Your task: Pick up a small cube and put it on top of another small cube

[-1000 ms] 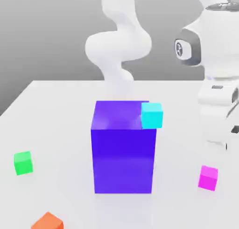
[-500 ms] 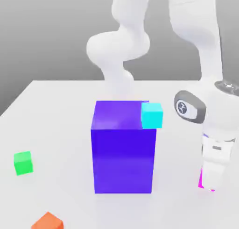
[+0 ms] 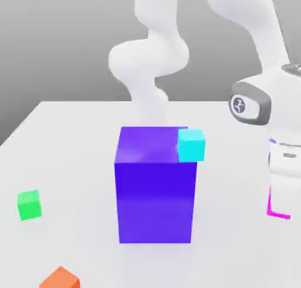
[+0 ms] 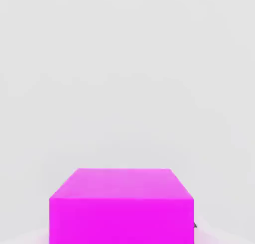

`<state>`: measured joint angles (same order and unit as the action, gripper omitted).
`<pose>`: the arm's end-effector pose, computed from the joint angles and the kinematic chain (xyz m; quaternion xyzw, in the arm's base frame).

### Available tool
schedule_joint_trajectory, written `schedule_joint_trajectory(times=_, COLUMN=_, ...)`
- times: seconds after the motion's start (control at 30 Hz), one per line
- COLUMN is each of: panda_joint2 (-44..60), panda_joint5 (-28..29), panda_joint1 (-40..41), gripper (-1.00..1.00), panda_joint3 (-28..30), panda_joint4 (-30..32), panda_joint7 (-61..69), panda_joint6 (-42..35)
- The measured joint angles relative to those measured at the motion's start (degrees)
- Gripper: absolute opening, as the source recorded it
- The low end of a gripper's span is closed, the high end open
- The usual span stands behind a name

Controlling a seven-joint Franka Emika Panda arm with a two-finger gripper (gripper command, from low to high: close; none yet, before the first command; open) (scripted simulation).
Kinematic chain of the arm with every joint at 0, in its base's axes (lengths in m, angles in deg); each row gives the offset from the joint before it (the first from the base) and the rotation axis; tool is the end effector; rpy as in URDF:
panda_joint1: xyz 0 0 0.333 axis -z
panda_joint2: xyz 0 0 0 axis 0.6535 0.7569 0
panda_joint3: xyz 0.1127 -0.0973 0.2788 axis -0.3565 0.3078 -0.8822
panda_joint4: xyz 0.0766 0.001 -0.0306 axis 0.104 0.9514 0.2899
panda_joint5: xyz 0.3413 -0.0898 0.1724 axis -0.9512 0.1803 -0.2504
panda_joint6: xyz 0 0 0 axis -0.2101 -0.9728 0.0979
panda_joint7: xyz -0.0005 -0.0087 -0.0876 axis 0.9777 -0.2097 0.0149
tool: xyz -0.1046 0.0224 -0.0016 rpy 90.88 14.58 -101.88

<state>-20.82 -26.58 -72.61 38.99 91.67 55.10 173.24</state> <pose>0.4166 0.2453 0.2477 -0.9907 -0.1135 -0.0646 0.0392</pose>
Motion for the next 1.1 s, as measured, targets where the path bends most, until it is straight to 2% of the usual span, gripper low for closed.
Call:
schedule_joint_trajectory(times=0.3, panda_joint2=-3.3, panda_joint5=-0.7, panda_joint1=14.7, gripper=-1.00, panda_joint3=10.9, panda_joint4=1.5, panda_joint7=-7.0, panda_joint6=-2.4)
schedule_joint_trajectory(times=0.9, panda_joint2=-8.9, panda_joint5=3.5, panda_joint1=47.6, gripper=-1.00, panda_joint3=27.0, panda_joint4=6.3, panda_joint7=-25.3, panda_joint6=-6.8)
schedule_joint_trajectory(times=1.0, panda_joint2=-8.6, panda_joint5=4.4, panda_joint1=51.8, gripper=-1.00, panda_joint3=28.6, panda_joint4=9.3, panda_joint7=-28.1, panda_joint6=-6.9)
schedule_joint_trajectory(times=1.1, panda_joint2=-5.4, panda_joint5=1.1, panda_joint1=52.3, gripper=-1.00, panda_joint3=27.5, panda_joint4=9.5, panda_joint7=-26.1, panda_joint6=-4.2)
